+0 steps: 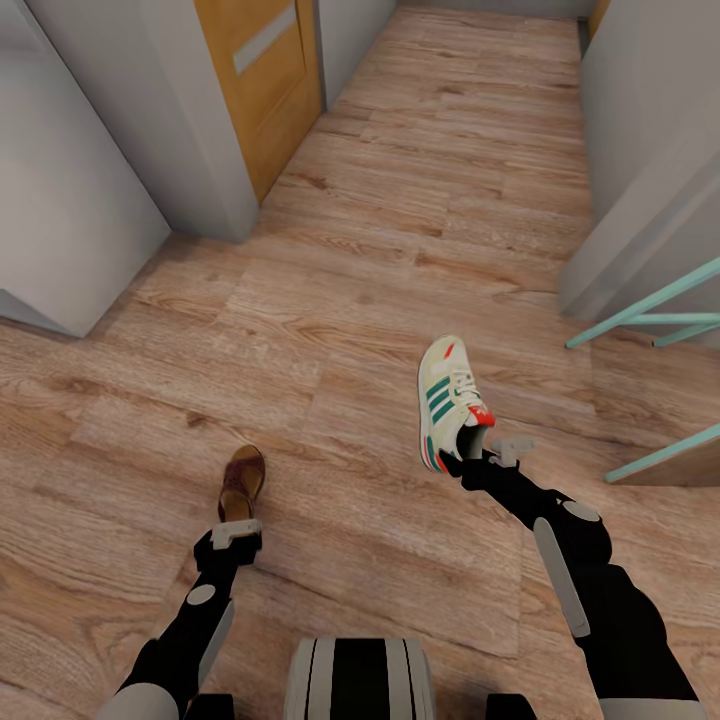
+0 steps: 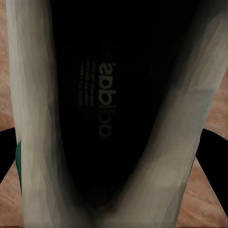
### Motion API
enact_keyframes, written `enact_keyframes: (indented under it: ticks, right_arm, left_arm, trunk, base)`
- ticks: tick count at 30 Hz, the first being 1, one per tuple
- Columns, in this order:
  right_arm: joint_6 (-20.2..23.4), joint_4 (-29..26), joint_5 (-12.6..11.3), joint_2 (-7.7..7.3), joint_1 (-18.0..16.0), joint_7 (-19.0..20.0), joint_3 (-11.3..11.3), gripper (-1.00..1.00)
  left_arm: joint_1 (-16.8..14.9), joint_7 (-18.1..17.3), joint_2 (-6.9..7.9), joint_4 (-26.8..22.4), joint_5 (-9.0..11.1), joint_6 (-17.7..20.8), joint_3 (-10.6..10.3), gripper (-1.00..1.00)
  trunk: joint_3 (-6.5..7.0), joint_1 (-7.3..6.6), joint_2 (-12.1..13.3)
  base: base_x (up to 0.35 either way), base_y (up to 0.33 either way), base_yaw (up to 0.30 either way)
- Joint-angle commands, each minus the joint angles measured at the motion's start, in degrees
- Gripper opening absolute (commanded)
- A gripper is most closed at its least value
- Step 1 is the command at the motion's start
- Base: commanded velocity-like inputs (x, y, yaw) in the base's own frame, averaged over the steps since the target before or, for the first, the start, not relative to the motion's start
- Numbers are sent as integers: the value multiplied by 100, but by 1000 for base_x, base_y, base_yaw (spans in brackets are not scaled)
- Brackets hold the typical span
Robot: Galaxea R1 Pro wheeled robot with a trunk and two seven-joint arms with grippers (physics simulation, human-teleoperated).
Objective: Pick up the two gym shoes and the two sandals from the corridor floor and place them onto the hallstand (shoe rack) in the corridor, making sure they are on the rack and not on the floor. Arrange them so the two gym shoes are next to each other and the two sandals are next to each other.
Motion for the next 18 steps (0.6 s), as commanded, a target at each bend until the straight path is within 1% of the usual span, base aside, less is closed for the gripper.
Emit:
enact_keyframes:
  ticks: [1,5,14,18]
  right_arm:
    - [37,-5,-34,0,-1,17,-8,-100]
    - [41,-6,-34,0,-2,18,-8,-100]
    - [41,-6,-34,0,-3,18,-7,-100]
    - [40,-6,-34,0,-3,18,-8,-100]
  left_arm:
    - [-3,6,-7,14,-59,-18,27,100]
    - [-3,5,-13,23,-61,-18,26,100]
    - [-3,5,-14,18,-62,-18,28,100]
    - [-3,5,-14,23,-61,-14,30,100]
  trunk:
    - [-32,1,-3]
    - [-153,12,-8]
    - [-177,12,-8]
    - [-267,22,-13]
  base:
    - [0,0,0]
    - [0,0,0]
    - [0,0,0]
    - [0,0,0]
